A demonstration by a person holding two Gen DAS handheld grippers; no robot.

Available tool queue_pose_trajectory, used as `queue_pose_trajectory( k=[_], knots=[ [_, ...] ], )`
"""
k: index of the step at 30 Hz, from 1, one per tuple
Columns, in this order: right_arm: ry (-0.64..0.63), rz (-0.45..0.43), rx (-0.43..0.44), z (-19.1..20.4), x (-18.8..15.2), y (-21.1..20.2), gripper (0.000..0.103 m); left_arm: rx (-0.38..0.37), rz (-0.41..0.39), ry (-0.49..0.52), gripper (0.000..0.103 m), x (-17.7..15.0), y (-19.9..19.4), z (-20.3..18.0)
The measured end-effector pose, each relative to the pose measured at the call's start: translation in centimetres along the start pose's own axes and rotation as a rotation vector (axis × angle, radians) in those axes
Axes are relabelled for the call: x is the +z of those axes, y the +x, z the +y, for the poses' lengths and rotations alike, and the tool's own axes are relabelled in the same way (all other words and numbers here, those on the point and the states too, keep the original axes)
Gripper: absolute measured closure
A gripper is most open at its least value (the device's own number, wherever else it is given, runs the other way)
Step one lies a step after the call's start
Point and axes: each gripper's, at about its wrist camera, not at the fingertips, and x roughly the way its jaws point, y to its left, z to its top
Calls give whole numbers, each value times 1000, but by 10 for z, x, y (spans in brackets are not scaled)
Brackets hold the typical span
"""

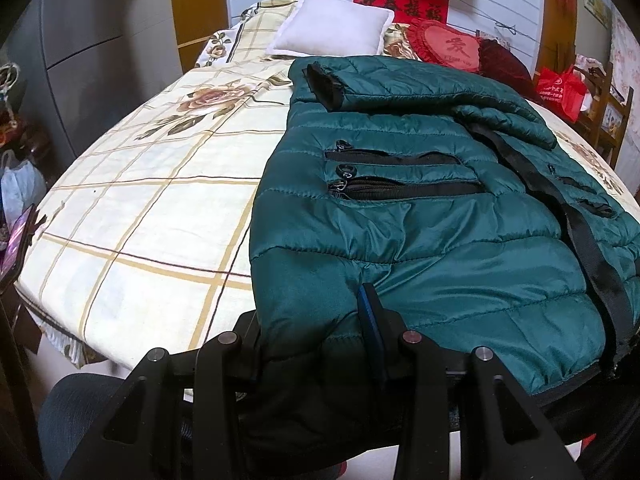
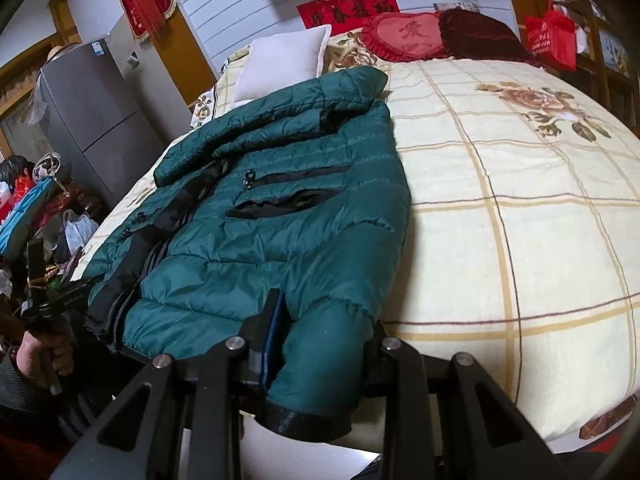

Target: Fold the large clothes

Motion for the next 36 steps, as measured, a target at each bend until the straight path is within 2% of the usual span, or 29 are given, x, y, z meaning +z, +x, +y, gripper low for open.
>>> queue_pose_trajectory(
  k=[25, 26, 28, 30, 32, 36],
  knots=[
    [-7, -7, -2, 1, -1, -2, 73, -1, 0, -1, 59, -1, 0, 0],
    [-7, -13, 3, 2, 0, -3, 75, -6, 2, -6, 60, 0, -1, 1],
    [-8, -33, 26, 2, 3, -9, 79, -25, 4, -25, 74, 2, -3, 4],
    [-8, -67, 51, 3, 6, -19, 83, -67, -5, -74, 84, 8, -11, 15],
    [-23, -99, 66, 6, 9, -32, 84, -97, -19, -102, 86, 13, -21, 23],
    [-60, -117, 70, 15, 10, -50, 85, -115, -55, -94, 87, 16, -44, 25]
  ],
)
